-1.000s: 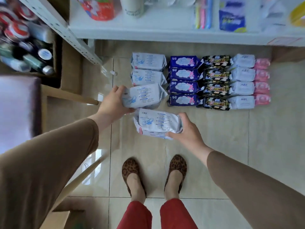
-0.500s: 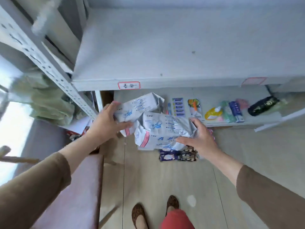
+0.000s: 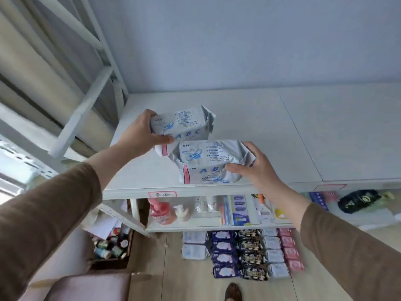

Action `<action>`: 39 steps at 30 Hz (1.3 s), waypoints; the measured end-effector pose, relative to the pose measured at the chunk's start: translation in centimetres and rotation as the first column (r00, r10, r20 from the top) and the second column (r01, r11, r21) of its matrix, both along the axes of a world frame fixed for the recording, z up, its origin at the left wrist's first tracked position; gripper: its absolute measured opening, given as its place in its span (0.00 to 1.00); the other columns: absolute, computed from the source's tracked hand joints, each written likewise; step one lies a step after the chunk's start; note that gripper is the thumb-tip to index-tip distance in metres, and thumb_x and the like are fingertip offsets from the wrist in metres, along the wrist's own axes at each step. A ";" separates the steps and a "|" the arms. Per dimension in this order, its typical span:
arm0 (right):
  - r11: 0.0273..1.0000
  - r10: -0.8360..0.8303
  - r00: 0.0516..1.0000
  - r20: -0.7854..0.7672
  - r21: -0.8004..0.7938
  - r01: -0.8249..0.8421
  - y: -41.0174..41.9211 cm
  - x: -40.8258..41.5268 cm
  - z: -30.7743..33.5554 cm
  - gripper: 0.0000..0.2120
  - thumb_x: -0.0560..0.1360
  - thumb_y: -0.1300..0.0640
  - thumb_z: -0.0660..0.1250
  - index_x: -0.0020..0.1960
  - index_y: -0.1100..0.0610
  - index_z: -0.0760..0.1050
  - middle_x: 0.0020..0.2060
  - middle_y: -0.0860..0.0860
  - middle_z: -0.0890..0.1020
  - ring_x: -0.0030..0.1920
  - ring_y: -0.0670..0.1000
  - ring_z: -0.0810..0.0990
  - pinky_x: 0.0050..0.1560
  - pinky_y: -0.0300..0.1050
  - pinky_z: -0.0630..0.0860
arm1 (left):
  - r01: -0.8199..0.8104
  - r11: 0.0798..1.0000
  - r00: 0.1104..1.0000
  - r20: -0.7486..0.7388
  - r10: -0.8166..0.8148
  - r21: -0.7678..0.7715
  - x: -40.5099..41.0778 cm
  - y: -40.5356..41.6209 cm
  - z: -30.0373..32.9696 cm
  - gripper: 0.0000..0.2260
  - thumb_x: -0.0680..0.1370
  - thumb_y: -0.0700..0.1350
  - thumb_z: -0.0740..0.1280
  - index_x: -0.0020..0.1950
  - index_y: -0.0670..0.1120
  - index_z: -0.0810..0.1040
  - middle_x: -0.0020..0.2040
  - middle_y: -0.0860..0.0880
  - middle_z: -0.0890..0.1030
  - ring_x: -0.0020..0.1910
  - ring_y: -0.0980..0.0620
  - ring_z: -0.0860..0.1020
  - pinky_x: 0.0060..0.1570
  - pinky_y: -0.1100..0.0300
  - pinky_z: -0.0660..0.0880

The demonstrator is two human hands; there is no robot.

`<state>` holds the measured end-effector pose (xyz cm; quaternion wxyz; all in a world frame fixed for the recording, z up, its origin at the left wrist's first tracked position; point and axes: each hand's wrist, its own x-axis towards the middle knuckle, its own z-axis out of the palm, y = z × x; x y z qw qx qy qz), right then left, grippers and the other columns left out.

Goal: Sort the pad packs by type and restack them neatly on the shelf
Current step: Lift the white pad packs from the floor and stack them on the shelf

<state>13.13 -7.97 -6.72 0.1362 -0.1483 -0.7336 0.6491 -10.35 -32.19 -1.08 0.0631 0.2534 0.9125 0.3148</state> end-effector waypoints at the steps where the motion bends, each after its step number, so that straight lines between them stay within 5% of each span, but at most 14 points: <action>1: 1.000 0.008 1.000 -0.003 -0.002 -0.008 0.8 -1.4 -0.1 0.27 0.66 0.56 0.82 0.61 0.49 0.77 0.55 0.51 0.83 0.56 0.55 0.83 0.55 0.53 0.80 | 0.000 1.000 1.000 -0.007 0.000 -0.010 -1.5 1.1 -0.3 0.31 0.60 0.59 0.81 0.54 0.55 0.68 0.48 0.56 0.78 0.44 0.55 0.78 0.42 0.53 0.77; 5: 0.999 0.030 1.000 0.002 -0.023 -0.030 3.1 -7.0 -0.7 0.25 0.67 0.63 0.80 0.61 0.54 0.76 0.54 0.53 0.83 0.52 0.49 0.83 0.50 0.44 0.78 | -0.013 1.000 1.000 -0.011 0.012 -0.017 -7.8 5.4 -1.1 0.31 0.61 0.55 0.82 0.57 0.51 0.71 0.53 0.51 0.74 0.44 0.54 0.75 0.34 0.66 0.66; 9: 0.999 0.006 1.000 0.005 -0.045 -0.006 4.2 -12.2 -1.7 0.25 0.66 0.62 0.81 0.61 0.54 0.76 0.52 0.50 0.85 0.51 0.47 0.83 0.51 0.44 0.80 | -0.019 0.999 0.999 -0.041 0.017 -0.032 -14.2 9.0 -1.4 0.31 0.63 0.52 0.82 0.61 0.46 0.73 0.55 0.48 0.74 0.45 0.52 0.74 0.34 0.68 0.65; 14: 0.996 -0.065 0.997 0.035 -0.061 0.067 5.5 -18.2 -2.8 0.25 0.66 0.59 0.81 0.59 0.49 0.77 0.51 0.47 0.85 0.51 0.49 0.84 0.47 0.51 0.81 | 0.051 0.998 0.999 0.000 -0.051 -0.030 -21.6 13.2 -1.9 0.28 0.66 0.47 0.81 0.59 0.44 0.71 0.49 0.48 0.77 0.41 0.54 0.77 0.33 0.63 0.72; 21: 0.991 -0.121 0.991 0.048 -0.042 0.123 7.3 -24.6 -3.2 0.26 0.67 0.59 0.81 0.61 0.50 0.76 0.52 0.46 0.85 0.53 0.48 0.84 0.49 0.50 0.82 | 0.088 0.995 0.995 -0.052 -0.090 -0.041 -27.6 16.8 -4.2 0.32 0.68 0.47 0.79 0.66 0.45 0.66 0.58 0.45 0.74 0.52 0.45 0.78 0.49 0.50 0.78; 25: 0.992 -0.111 0.992 0.054 -0.047 0.113 8.3 -27.3 -3.2 0.27 0.66 0.61 0.81 0.62 0.51 0.76 0.54 0.47 0.85 0.55 0.50 0.84 0.47 0.50 0.83 | 0.036 0.999 0.993 -0.114 -0.038 -0.022 -28.9 16.3 -5.6 0.32 0.71 0.50 0.76 0.70 0.49 0.64 0.58 0.46 0.73 0.48 0.47 0.78 0.48 0.53 0.75; 29: 0.993 -0.095 0.992 0.079 -0.062 0.100 9.1 -30.1 -2.9 0.27 0.67 0.63 0.80 0.62 0.50 0.76 0.52 0.45 0.85 0.51 0.47 0.85 0.39 0.42 0.80 | 0.060 0.998 0.998 -0.010 -0.059 0.029 -29.2 14.0 -6.0 0.31 0.72 0.47 0.74 0.71 0.54 0.63 0.65 0.49 0.71 0.47 0.53 0.80 0.46 0.54 0.78; 33: 0.996 -0.088 0.992 0.087 -0.020 0.090 9.3 -32.8 -2.6 0.28 0.68 0.64 0.79 0.65 0.52 0.75 0.53 0.44 0.85 0.53 0.44 0.84 0.46 0.37 0.79 | -0.051 0.997 0.999 -0.002 0.051 0.050 -28.6 11.5 -6.0 0.24 0.76 0.43 0.68 0.70 0.52 0.67 0.67 0.48 0.70 0.50 0.53 0.78 0.38 0.63 0.73; 39: 0.981 -0.161 0.976 0.148 0.136 0.141 9.1 -34.3 -2.8 0.28 0.71 0.61 0.76 0.67 0.54 0.71 0.59 0.49 0.81 0.59 0.51 0.80 0.64 0.56 0.76 | -0.055 0.996 0.998 -0.018 0.056 0.069 -24.8 9.3 -6.5 0.20 0.77 0.43 0.67 0.68 0.50 0.69 0.65 0.49 0.70 0.55 0.52 0.76 0.36 0.61 0.73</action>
